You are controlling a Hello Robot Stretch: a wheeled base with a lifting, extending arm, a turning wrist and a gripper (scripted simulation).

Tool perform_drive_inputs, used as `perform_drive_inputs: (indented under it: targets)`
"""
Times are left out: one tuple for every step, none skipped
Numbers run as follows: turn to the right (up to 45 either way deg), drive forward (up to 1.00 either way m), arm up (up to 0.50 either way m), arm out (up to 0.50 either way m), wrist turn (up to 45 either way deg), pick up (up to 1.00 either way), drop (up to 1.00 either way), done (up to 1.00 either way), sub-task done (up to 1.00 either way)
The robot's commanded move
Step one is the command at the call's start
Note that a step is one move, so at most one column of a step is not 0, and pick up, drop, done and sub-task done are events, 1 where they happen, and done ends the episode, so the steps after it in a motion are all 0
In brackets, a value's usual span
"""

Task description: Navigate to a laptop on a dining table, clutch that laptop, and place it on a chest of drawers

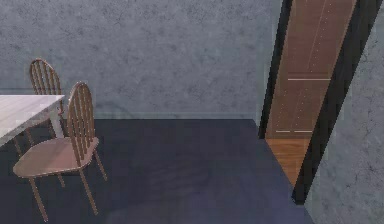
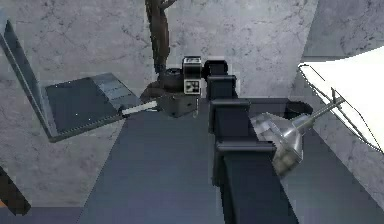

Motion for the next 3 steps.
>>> perform_drive_inputs:
  targets:
    - [0.0,0.0,0.0,0.0,0.0,0.0,1.0,0.0,0.0]
    - [0.0,0.0,0.0,-0.1,0.0,0.0,0.0,0.0,0.0]
    - [0.0,0.0,0.0,0.0,-45.0,0.0,0.0,0.0,0.0]
